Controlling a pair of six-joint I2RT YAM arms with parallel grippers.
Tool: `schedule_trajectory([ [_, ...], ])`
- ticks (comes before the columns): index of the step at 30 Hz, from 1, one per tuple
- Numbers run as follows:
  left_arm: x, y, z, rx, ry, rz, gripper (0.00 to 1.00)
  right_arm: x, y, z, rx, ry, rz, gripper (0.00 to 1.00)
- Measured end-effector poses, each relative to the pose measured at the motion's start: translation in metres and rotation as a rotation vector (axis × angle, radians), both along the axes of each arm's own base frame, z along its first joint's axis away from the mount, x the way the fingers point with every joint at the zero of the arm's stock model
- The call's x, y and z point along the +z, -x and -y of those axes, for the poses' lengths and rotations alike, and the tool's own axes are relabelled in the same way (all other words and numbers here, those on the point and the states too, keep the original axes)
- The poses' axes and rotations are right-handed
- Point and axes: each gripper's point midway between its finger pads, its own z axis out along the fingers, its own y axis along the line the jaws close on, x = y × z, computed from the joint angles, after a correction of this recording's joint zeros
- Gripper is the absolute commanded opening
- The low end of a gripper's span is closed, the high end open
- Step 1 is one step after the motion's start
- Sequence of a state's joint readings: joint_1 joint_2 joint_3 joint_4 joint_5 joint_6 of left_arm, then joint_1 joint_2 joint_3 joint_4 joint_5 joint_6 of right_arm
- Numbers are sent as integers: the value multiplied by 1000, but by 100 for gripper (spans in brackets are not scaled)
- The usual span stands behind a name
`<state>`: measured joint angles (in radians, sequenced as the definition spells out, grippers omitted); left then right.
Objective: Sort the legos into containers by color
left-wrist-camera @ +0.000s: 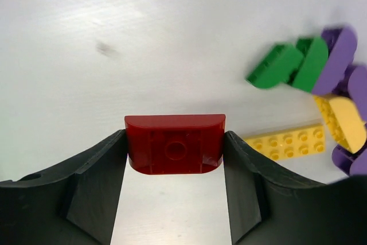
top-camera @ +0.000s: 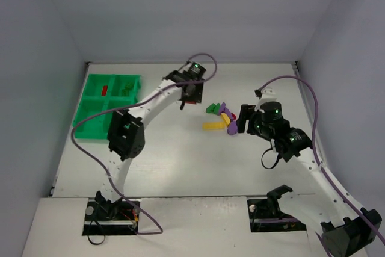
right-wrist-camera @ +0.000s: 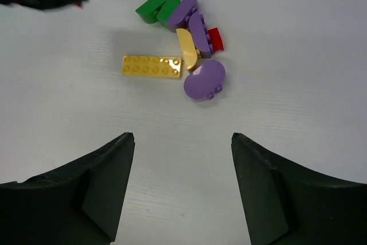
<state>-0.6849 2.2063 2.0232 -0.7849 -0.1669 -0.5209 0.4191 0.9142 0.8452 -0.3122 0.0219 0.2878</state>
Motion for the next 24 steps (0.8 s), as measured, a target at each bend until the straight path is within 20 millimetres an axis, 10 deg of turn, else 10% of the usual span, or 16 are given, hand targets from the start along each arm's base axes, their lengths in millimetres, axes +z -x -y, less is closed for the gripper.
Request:
schedule_trajectory([
  [6,108,-58,-126,221,69,204,12,7,-1,-1,3,-5,9,66],
  [9,129,-79,-210,374,54,257,14,15,-2,-2,5,-14,26,66],
  [16,88,-98,-367,671,1,187,16,17,-1,-7,29,-31,23,66],
  [24,35,-112,-429,777,-4,91,30,17,1,-11,35,-58,11,66],
])
